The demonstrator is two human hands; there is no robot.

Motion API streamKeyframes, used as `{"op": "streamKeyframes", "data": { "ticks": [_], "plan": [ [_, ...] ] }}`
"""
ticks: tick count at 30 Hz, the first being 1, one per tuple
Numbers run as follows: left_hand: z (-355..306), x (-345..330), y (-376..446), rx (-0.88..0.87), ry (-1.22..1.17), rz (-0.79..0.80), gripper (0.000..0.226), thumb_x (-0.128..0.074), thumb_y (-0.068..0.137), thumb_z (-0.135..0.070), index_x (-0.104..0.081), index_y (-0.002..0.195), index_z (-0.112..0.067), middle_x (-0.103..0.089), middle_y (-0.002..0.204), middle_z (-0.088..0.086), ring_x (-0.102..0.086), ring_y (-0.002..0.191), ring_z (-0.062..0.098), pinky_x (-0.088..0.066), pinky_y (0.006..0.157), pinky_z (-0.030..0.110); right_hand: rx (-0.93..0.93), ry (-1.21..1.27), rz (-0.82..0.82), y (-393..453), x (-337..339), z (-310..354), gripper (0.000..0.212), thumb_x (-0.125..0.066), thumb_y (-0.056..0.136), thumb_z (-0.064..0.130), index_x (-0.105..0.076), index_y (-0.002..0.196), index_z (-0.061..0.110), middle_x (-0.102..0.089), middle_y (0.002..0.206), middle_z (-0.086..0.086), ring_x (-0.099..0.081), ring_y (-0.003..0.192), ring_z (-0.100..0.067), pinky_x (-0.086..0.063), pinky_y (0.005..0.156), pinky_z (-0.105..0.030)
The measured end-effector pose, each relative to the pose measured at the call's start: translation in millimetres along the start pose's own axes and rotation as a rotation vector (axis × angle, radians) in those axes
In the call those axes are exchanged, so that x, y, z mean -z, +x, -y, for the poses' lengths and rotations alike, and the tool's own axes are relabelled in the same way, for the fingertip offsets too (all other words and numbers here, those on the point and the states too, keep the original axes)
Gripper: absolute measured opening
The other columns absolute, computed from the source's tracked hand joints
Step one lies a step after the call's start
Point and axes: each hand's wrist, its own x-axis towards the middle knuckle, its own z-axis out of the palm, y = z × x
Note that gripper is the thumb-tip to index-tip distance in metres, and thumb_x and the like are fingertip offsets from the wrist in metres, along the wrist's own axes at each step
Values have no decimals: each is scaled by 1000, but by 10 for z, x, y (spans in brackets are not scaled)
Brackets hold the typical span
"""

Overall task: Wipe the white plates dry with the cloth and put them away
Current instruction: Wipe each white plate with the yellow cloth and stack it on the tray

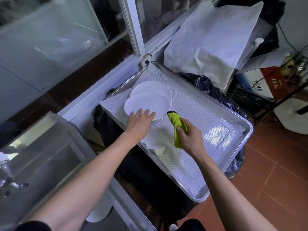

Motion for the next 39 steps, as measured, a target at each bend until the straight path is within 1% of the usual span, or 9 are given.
{"op": "streamKeyframes", "data": {
  "ticks": [5, 10, 12, 16, 23, 27, 31, 34, 39],
  "plan": [
    [-101, -167, 186, -5, -9, 23, 81, -55, 90, -4, -17, 159, -22, -25, 163, 8, -29, 146, 34, -39, 108, 50, -53, 42, -40, 32, -130, -21, 38, -61, 94, 19, -63, 131, 27, -67, 104, 12, -59, 96, -13, -37, 80, -24],
    [-121, -394, 281, 28, -35, 13, 84, -56, 90, -3, -15, 160, -22, -20, 166, 8, -18, 151, 36, -29, 116, 53, -83, 106, -68, 22, -238, -77, 39, -61, 93, 16, -64, 131, 26, -65, 100, 13, -50, 86, 4, -33, 74, 3],
    [-94, -443, 340, 33, -46, 12, 85, -55, 89, -1, -14, 161, -23, -18, 167, 7, -15, 153, 36, -26, 118, 54, -98, 102, -68, 28, -221, -146, 39, -61, 93, 16, -64, 131, 26, -66, 102, 13, -54, 90, 1, -33, 74, 2],
    [-71, -461, 491, 37, -82, 58, 87, -55, 91, -4, -6, 161, -21, -6, 169, 9, -4, 154, 38, -17, 122, 58, -135, 100, -56, 55, -184, -244, 42, -61, 96, 17, -61, 137, 24, -68, 120, 7, -59, 107, -11, -37, 87, -19],
    [-105, -504, 507, 33, -87, 121, 92, -53, 99, -24, 15, 160, -20, 19, 168, 11, 17, 153, 40, 0, 122, 64, -87, 85, -47, 59, -214, -247, 40, -62, 95, 18, -62, 134, 26, -66, 113, 13, -55, 100, -2, -34, 79, -6],
    [-93, -377, 464, 55, -162, 104, 76, -50, 99, -20, -6, 161, -23, 2, 169, 8, 4, 155, 35, -7, 120, 68, -25, 29, 4, 32, -223, -248, 40, -62, 95, 17, -62, 133, 28, -68, 112, 13, -57, 98, -8, -36, 80, -17],
    [-62, -309, 222, 51, -206, 18, 58, -50, 97, -17, -34, 154, -19, -30, 160, 9, -22, 149, 31, -22, 119, 54, 31, -18, 33, 23, -225, -193, 39, -61, 94, 16, -61, 130, 30, -67, 106, 14, -57, 94, -10, -37, 75, -11],
    [-14, -346, -93, 56, -281, -90, 53, -53, 93, -9, -47, 145, -17, -42, 150, 6, -33, 144, 32, -29, 116, 51, 81, -33, 61, -38, -262, -103, 37, -60, 93, 15, -61, 126, 32, -66, 100, 16, -56, 88, -6, -41, 74, -21],
    [155, -511, -789, 133, -374, -181, 43, -57, 93, -12, -60, 136, -18, -54, 141, 5, -41, 138, 28, -35, 114, 51, 219, -58, 153, -331, -487, 222, 46, -56, 90, 15, -55, 122, 47, -63, 102, 31, -59, 91, 6, -41, 72, -4]
  ]
}}
